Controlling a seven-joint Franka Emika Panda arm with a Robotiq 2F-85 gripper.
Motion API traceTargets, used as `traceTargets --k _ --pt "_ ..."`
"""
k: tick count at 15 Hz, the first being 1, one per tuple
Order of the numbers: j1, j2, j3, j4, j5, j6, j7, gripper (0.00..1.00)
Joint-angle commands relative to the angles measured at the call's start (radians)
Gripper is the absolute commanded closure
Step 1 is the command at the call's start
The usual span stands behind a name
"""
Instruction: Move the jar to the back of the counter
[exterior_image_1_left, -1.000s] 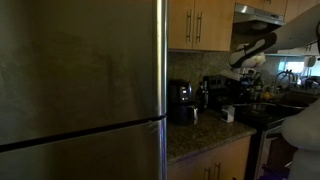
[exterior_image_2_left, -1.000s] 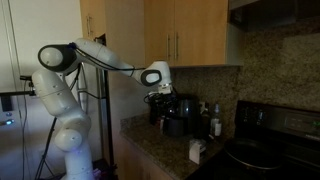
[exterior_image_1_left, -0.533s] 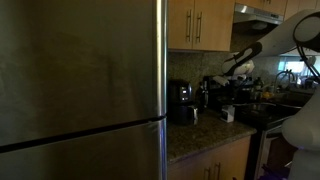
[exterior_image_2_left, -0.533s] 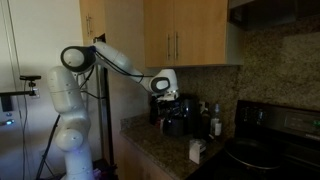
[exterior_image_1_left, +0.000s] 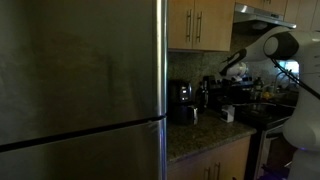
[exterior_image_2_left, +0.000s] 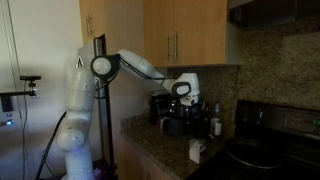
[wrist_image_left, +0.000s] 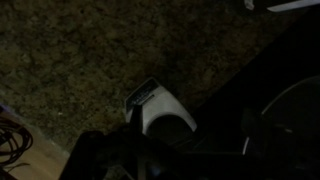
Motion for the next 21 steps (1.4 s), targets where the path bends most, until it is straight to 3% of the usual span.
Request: traceTargets --k 1,4,6,9,11,12,16,21 --pt "0.028 0.025 -0.047 0.040 0.043 -0.020 0.010 0.00" --pt "0.021 0.052 -0.063 0.100 0.081 -0.059 0.024 0.00" --pt "0.043 0.122 -0.105 0.151 -0.002 -0.102 0.173 0.00" --pt "0.057 0.178 -0.139 0.171 -0.071 -0.153 0.297 0.00" --pt "0.043 0.192 -0.123 0.179 -0.012 -0.131 0.316 0.00" --pt "0.048 0.143 -0.125 0.148 -0.038 -0.136 0.287 0.00" --pt "0.048 0.151 -0.125 0.161 -0.026 -0.137 0.302 0.00" --pt "0.030 0.064 -0.122 0.136 -0.008 -0.237 0.230 0.00"
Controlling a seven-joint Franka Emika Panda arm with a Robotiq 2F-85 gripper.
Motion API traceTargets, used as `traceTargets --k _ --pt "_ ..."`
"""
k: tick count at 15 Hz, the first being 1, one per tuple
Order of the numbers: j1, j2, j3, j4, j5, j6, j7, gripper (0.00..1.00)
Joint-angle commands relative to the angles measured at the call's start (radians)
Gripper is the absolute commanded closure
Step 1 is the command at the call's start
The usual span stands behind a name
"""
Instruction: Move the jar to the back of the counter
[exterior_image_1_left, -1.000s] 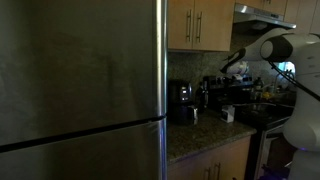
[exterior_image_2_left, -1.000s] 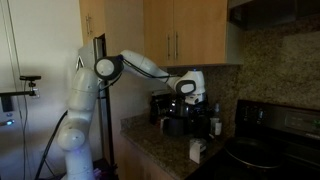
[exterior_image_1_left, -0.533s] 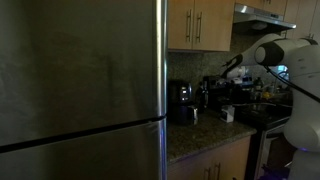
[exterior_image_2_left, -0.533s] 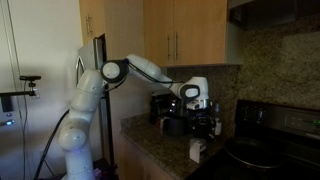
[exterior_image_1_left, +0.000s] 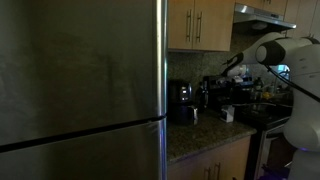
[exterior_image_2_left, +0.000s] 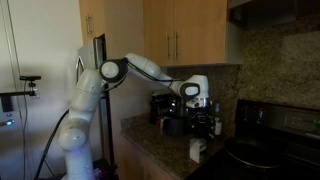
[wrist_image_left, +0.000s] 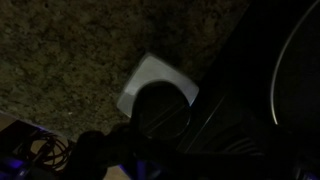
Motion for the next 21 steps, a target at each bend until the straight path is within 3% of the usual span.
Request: traceTargets --k 1,3,6,15,18,20,21 --pt "-0.011 -0.071 -0.006 -0.018 0.013 -0.081 -0.063 0.00" --pt "-0.002 -0.043 -0.010 0.005 0.003 -0.068 -0.035 0.00" --pt "-0.002 -0.042 -0.008 0.022 -0.001 -0.140 -0.045 0.00" --pt "0.033 0.003 -0.002 -0.003 -0.028 -0.127 -0.002 0.00" --pt "0.046 0.043 -0.015 -0.030 -0.064 0.015 0.058 0.00" --pt "0.037 0.076 -0.006 -0.027 -0.044 0.040 0.062 0.00" --pt "0.037 0.050 -0.007 -0.016 -0.049 -0.005 0.048 0.00"
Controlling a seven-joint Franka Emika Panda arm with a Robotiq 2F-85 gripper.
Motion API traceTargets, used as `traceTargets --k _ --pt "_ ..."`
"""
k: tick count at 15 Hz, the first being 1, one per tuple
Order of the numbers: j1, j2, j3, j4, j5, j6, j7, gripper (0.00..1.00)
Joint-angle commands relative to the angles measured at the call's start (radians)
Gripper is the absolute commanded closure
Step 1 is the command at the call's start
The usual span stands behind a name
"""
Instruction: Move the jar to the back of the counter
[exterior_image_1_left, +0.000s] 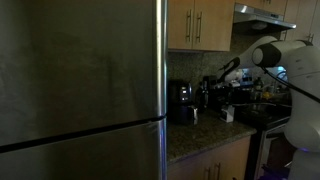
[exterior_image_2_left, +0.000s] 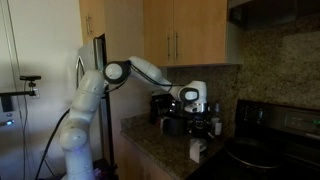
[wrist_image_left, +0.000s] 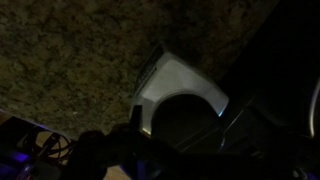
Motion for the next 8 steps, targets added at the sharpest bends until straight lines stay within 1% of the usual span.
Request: traceTargets --k 1,2,3,4,5,6,7,8 --pt "0.003 0.017 -0.004 0.003 0.002 0.009 -0.001 0.00" --pt "0.003 0.021 -0.004 0.007 0.004 0.011 0.000 0.00" --pt "-0.001 0.017 -0.001 0.008 0.012 0.016 -0.008 0.25" --pt "0.003 0.015 -0.007 0.011 -0.001 0.020 -0.001 0.28" --pt "0.003 0.012 -0.007 0.017 0.001 0.016 0.000 0.35" --pt "0.002 0.010 -0.007 0.024 0.001 0.010 -0.001 0.45" --pt "0.002 0.009 -0.008 0.026 -0.001 0.010 -0.001 0.51" --pt "0.004 0.009 -0.010 0.025 -0.009 0.012 0.001 0.60"
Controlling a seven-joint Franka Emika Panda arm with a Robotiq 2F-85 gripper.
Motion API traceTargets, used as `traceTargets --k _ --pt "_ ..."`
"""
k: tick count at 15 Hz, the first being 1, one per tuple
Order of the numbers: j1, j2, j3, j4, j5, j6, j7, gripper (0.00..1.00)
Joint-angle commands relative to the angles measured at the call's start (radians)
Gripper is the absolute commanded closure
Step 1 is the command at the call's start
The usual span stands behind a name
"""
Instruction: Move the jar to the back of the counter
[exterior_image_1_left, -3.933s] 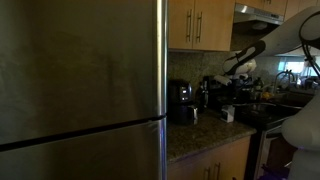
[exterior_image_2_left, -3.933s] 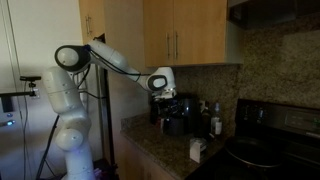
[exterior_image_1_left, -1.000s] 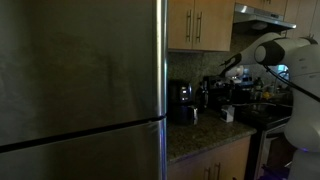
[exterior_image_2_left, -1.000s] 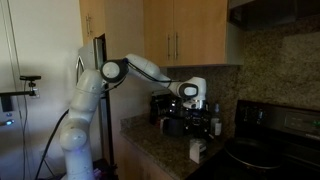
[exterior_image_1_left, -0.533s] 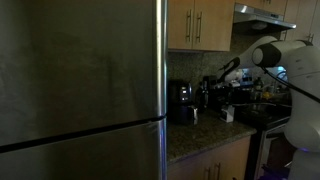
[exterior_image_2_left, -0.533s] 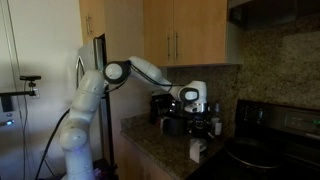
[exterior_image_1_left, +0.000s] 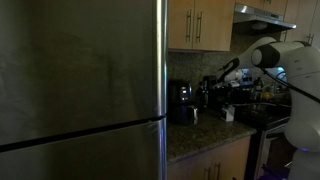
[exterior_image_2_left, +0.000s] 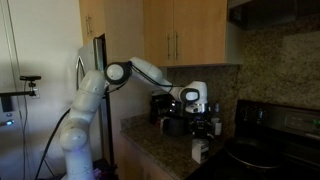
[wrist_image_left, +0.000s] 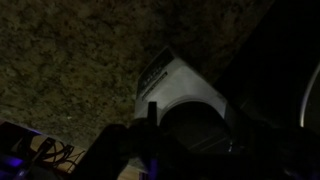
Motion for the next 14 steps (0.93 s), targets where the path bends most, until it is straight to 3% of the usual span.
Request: traceTargets --k 1,3,5,8,14 --pt "0.006 -0.005 -0.012 0.003 -0.019 0.000 0.003 0.68" --pt "-0.001 -0.008 -0.005 0.008 -0.005 -0.023 -0.014 0.69" --pt "-0.019 -0.058 0.016 0.011 0.026 -0.063 -0.111 0.69" --pt "-0.027 -0.175 0.030 -0.016 0.061 -0.096 -0.291 0.69" --pt "0.008 -0.429 0.056 -0.117 0.094 -0.275 -0.553 0.69"
